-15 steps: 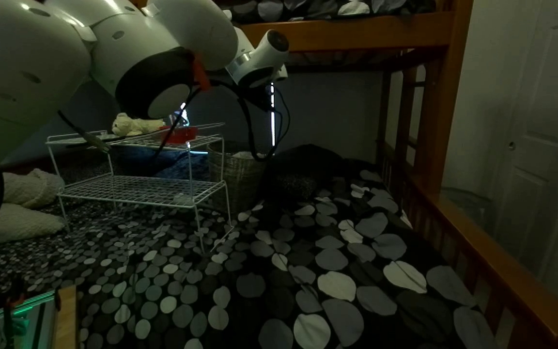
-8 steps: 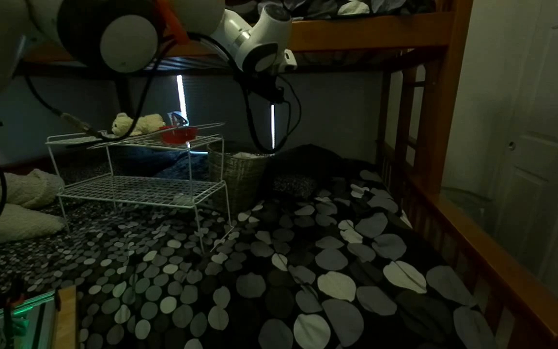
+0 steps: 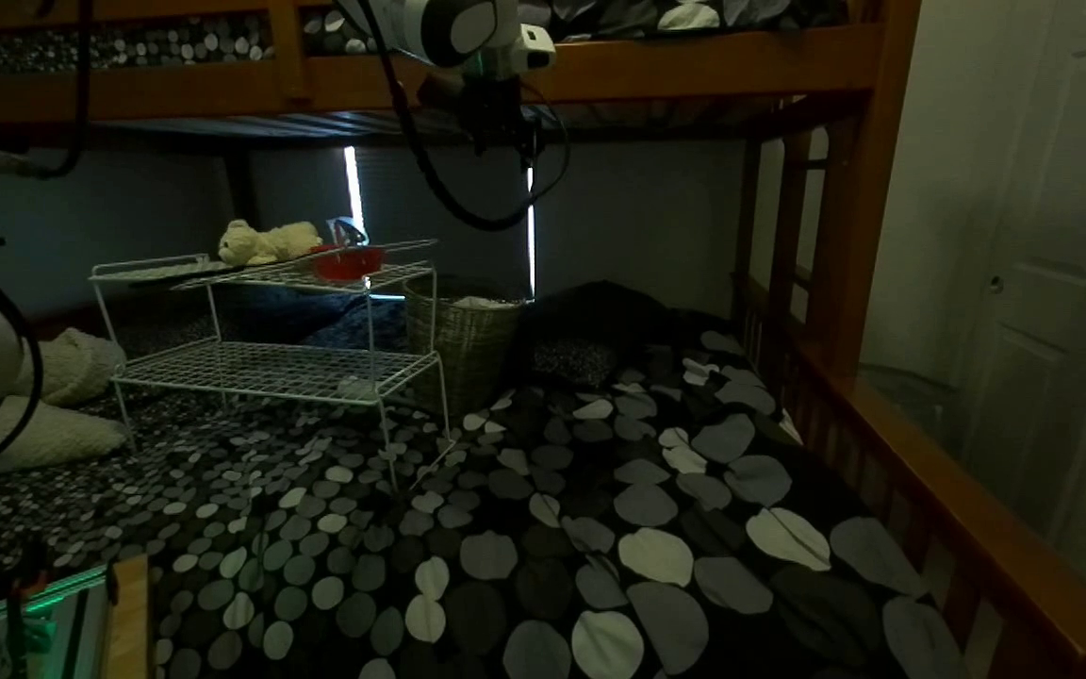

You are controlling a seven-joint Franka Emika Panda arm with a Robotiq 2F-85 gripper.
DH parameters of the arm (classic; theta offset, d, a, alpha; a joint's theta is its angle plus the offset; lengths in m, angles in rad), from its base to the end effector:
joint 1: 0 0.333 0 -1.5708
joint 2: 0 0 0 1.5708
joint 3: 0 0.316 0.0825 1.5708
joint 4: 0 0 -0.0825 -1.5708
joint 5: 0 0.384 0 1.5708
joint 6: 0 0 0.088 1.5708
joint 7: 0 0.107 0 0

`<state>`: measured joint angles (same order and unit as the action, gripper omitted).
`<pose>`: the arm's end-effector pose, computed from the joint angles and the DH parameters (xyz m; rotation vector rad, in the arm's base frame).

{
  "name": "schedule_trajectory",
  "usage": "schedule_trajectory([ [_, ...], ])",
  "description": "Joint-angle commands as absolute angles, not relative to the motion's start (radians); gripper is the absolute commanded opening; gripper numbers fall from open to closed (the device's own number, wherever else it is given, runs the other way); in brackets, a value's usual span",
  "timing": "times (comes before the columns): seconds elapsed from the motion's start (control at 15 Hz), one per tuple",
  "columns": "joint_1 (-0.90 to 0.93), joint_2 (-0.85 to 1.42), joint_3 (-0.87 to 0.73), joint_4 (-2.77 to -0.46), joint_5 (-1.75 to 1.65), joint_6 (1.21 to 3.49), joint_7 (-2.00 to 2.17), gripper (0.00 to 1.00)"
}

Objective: Pick up the white pillow case and put it in the basket

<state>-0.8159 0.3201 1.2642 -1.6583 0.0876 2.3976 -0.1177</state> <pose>0.6168 0.1925 0.6027 -2.5208 -0.5156 -0.7571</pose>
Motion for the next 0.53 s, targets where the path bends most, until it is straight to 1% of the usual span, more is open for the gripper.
schedule_trajectory([
  [0.0, -0.811, 0.325, 1.262, -1.658, 0.088, 2.398, -0.118, 1.00],
  [0.07, -0.805, 0.336, 1.260, -1.658, 0.087, 2.398, -0.119, 1.00],
  [0.2, -0.813, 0.306, 1.233, -1.649, 0.063, 2.239, -0.074, 1.00],
  [0.33, -0.909, 0.232, 1.268, -1.683, 0.116, 2.135, -0.066, 1.00],
  [0.47, -1.002, 0.173, 1.305, -1.676, 0.175, 1.978, -0.076, 1.00],
])
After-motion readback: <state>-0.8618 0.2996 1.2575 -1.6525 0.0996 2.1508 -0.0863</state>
